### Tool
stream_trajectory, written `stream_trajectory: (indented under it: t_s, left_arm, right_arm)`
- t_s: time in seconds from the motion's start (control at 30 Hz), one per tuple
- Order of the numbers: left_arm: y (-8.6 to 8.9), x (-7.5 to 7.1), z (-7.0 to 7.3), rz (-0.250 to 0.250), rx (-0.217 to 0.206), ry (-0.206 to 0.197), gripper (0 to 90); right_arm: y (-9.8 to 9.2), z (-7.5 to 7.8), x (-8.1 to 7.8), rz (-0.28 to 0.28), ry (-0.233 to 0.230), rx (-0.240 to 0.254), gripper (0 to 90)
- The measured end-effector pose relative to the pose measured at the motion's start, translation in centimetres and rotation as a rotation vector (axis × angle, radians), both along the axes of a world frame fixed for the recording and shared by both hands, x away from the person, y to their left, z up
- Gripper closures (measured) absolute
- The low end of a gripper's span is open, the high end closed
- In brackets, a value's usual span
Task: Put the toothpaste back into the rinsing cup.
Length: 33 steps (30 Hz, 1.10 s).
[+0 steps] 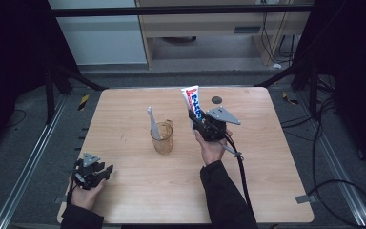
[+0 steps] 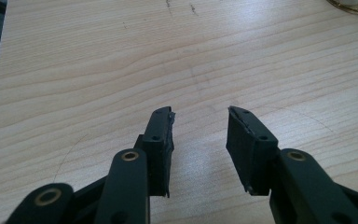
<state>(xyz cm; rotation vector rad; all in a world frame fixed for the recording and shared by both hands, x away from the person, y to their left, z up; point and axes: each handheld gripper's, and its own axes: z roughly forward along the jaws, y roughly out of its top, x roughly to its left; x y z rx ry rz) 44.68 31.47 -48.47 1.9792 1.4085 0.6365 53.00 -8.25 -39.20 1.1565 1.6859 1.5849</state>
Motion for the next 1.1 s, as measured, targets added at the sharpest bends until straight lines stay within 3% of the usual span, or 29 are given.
stream_trajectory:
  t_s: [0.73,1.1]
  left_arm:
    - [0.1,0.0,0.0,0.002,-0.004,0.001,60.1]
    - [0.1,0.0,0.0,0.003,-0.004,0.000,60.2]
  right_arm:
    - [4.4,0.1,2.0,0.040,-0.044,0.059,68.6]
    - [5.9,-0.3,2.5,0.034,-0.054,0.072,68.5]
